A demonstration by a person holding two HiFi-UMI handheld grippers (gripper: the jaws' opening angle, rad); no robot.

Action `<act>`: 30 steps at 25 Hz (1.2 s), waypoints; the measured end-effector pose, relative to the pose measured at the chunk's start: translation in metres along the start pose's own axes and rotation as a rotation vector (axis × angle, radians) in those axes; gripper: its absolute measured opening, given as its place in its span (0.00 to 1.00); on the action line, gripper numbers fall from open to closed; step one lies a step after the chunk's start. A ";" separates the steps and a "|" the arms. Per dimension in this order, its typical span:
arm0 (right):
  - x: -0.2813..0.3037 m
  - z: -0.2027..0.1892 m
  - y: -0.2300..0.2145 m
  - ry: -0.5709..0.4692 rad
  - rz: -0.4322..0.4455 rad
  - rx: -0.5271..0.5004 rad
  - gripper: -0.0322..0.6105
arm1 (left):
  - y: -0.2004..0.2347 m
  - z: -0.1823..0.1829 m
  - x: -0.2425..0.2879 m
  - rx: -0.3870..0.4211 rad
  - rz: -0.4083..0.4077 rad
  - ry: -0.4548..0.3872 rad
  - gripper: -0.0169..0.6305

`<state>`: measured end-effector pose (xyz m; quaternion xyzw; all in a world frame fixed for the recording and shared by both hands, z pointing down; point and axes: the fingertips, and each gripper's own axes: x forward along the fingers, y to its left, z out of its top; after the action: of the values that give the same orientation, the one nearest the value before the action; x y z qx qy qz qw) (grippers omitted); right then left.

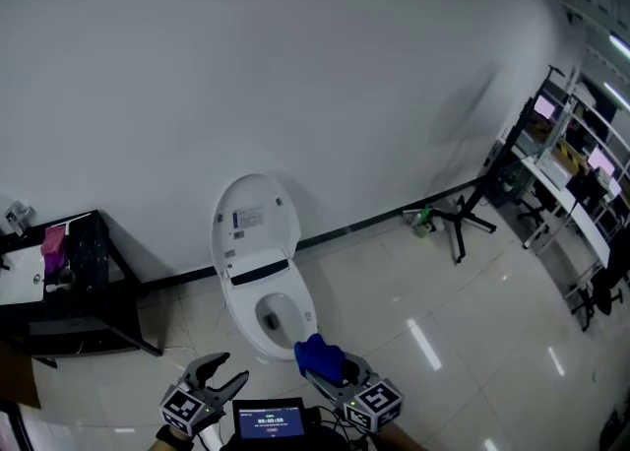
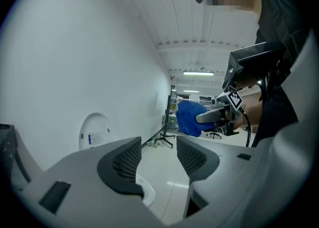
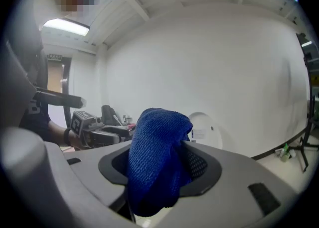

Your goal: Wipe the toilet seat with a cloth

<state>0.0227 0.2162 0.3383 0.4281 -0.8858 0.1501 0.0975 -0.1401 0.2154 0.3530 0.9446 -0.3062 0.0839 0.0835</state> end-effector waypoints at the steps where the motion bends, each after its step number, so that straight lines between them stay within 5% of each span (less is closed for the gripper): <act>1: -0.003 -0.009 0.005 0.010 0.005 0.032 0.44 | -0.004 0.003 -0.001 -0.016 0.007 -0.002 0.38; 7: -0.018 -0.030 0.030 0.029 0.067 0.137 0.43 | -0.024 -0.002 -0.001 -0.028 0.023 -0.002 0.38; 30: -0.043 -0.012 0.005 -0.012 0.073 0.073 0.43 | -0.045 0.003 0.012 0.005 0.036 -0.016 0.38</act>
<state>0.0453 0.2547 0.3357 0.3997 -0.8953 0.1834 0.0711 -0.1038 0.2438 0.3475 0.9398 -0.3235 0.0786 0.0771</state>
